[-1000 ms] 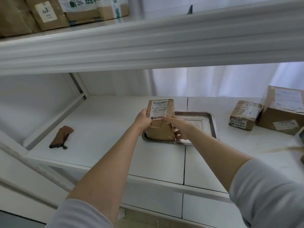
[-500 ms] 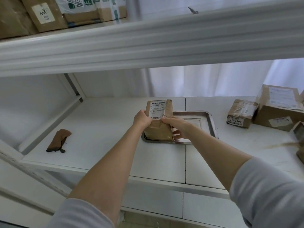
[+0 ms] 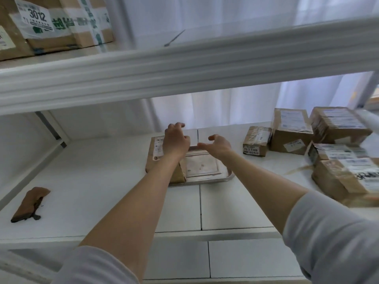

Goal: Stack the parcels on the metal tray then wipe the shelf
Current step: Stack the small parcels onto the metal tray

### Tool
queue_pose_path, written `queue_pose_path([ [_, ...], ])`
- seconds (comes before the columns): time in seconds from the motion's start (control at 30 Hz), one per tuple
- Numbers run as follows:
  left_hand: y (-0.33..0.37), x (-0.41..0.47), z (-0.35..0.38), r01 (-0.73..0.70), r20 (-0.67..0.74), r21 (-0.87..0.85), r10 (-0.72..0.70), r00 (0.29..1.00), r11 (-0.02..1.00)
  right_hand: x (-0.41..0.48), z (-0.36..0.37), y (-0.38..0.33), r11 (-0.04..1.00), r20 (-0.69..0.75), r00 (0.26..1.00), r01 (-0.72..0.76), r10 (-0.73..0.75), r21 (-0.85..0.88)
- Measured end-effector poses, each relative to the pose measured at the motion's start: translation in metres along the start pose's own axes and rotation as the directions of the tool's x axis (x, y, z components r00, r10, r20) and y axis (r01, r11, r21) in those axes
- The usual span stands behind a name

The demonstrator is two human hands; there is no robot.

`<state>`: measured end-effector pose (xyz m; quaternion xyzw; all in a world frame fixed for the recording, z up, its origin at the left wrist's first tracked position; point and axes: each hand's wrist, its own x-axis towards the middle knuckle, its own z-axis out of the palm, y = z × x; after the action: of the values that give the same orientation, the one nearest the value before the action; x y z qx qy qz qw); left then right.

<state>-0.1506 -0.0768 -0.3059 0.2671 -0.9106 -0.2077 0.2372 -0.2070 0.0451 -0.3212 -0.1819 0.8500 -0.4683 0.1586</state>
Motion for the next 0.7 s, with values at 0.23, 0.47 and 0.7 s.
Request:
queue_pose_path([
  [0.23,0.077,-0.007,0.046,-0.017,0.331,0.006,0.014,0.944,1.0,-0.001,-0.078,0.032,0.996,-0.15,0.989,-0.008,-0.006,-0.089],
  [0.47,0.162,-0.015,0.096,0.001,0.502,-0.045,0.021,0.865,0.999,0.009,-0.161,0.075,0.991,-0.254,0.967,-0.024,-0.01,-0.129],
  [0.7,0.233,-0.016,0.133,0.059,0.519,-0.141,0.023,0.855,0.988,0.033,-0.24,0.121,0.983,-0.279,0.943,-0.182,0.181,0.023],
])
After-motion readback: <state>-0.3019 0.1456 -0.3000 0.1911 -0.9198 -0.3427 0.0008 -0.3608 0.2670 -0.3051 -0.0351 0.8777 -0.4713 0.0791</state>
